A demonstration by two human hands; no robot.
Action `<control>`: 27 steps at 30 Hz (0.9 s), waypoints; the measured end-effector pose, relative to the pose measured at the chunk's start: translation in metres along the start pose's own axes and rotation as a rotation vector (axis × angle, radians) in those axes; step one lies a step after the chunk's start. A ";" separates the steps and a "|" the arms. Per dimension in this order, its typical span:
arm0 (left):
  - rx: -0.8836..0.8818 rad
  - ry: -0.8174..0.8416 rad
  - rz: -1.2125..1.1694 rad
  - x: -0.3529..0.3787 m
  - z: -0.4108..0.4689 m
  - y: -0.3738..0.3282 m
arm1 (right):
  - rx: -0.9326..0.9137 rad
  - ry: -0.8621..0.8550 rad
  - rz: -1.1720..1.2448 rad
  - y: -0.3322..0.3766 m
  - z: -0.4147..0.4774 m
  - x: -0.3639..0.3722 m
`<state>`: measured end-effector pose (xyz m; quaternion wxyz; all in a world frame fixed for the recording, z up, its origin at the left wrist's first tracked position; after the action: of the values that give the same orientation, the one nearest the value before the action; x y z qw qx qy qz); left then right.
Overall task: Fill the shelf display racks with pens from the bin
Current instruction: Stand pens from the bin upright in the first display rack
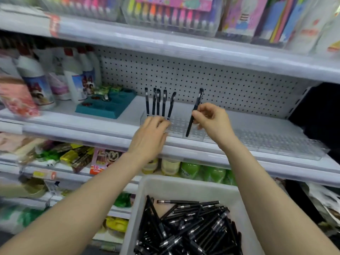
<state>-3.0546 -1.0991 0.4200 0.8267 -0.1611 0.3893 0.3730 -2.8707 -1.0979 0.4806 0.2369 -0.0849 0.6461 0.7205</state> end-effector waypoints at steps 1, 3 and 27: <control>0.009 0.010 0.028 0.001 0.006 0.010 | -0.018 -0.054 0.017 0.006 0.008 0.002; 0.008 0.063 0.063 0.008 0.011 0.026 | -0.055 -0.139 0.017 0.016 0.022 0.011; -0.011 -0.036 0.063 0.028 -0.001 0.039 | -0.029 -0.176 -0.188 -0.014 0.068 0.070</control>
<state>-3.0725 -1.0601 0.3986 0.8205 -0.1465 0.3771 0.4039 -2.9127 -1.0154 0.4483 0.3581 -0.0849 0.6017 0.7089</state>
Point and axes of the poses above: each hand's wrist, its own z-axis towards the middle knuckle, its own x-axis out of the palm, y = z × x, the point moved 6 cm from there along z, towards the middle knuckle, and after that the axes turned 15 degrees about x, right-handed, at the moved point
